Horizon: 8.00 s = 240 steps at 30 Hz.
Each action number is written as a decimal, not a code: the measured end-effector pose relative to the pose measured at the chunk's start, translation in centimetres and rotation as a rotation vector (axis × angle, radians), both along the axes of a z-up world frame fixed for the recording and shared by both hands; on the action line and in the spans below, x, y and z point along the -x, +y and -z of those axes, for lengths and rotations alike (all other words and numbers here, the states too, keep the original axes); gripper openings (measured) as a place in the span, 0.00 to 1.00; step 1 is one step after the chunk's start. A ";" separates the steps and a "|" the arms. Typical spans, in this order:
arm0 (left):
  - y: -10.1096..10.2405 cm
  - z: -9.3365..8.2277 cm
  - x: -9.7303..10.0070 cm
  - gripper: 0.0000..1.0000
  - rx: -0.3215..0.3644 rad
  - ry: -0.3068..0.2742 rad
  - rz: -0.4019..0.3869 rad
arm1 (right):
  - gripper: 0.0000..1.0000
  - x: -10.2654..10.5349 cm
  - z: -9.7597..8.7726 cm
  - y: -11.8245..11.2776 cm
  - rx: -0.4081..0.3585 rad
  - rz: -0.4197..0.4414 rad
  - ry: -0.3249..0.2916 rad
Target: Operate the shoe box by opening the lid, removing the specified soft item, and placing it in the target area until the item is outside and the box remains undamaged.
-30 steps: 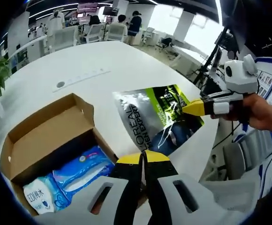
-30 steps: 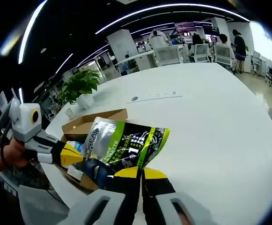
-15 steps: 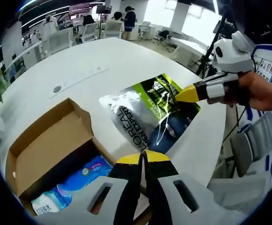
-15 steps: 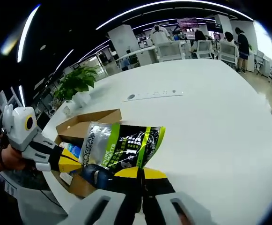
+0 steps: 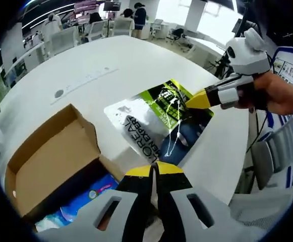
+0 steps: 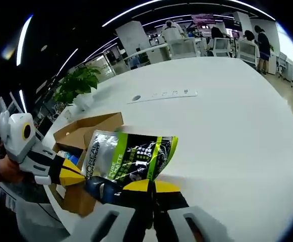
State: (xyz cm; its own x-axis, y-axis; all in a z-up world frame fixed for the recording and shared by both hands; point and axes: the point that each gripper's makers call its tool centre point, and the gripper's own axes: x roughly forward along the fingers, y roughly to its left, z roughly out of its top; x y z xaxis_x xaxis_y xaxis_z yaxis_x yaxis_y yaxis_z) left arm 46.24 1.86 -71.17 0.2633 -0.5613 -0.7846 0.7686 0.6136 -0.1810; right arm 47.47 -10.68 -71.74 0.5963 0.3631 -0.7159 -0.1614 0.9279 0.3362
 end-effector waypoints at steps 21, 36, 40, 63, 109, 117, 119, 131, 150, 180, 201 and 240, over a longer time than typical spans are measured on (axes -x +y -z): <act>-0.8 2.1 -1.5 0.01 -0.055 0.045 -0.039 | 0.00 -1.8 2.7 -1.3 0.025 0.008 0.045; -0.9 2.4 -1.7 0.00 -0.025 0.061 -0.050 | 0.00 -2.6 4.5 -0.8 0.014 0.020 0.077; -0.9 1.7 -1.3 0.03 0.022 0.061 -0.057 | 0.00 -2.4 4.2 -0.4 0.002 0.046 0.078; 5.8 -3.8 1.3 0.27 0.387 0.028 -0.175 | 0.00 -4.1 5.4 2.3 -0.052 0.120 0.103; 15.8 -4.9 3.5 0.31 0.409 -0.049 -0.357 | 0.15 -3.0 1.1 3.9 0.009 0.009 -0.041; 18.0 -5.9 4.0 0.32 0.411 -0.083 -0.371 | 0.21 -2.2 -1.6 5.3 -0.019 -0.015 -0.100; 18.9 -6.2 4.1 0.33 0.411 -0.091 -0.383 | 0.21 -1.9 -2.0 5.7 -0.029 -0.026 -0.107; 23.5 -7.5 4.8 0.33 0.426 -0.125 -0.464 | 0.30 0.9 -4.8 9.6 -0.086 -0.114 -0.170; 26.1 -8.3 5.7 0.36 0.469 -0.148 -0.469 | 0.43 5.3 -7.3 14.2 -0.147 -0.185 -0.234; 28.4 -7.5 7.3 0.39 0.422 -0.131 -0.297 | 0.56 12.0 -7.5 23.0 -0.143 -0.269 -0.249; 29.2 -6.3 6.3 0.41 0.356 -0.130 -0.231 | 0.58 11.9 -6.2 25.1 -0.097 -0.320 -0.213; 27.0 0.8 -1.2 0.55 -0.170 -0.199 0.277 | 0.61 1.2 -0.8 35.5 0.268 -0.945 -0.185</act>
State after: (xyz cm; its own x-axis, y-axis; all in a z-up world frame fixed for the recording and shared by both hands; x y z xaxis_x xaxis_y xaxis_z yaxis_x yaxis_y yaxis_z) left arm 47.42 28.87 -72.00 0.2764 -0.4987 -0.8215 0.9195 0.3859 0.0751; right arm 46.28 24.84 -70.90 0.2562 0.5862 -0.7686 -0.9011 0.4327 0.0296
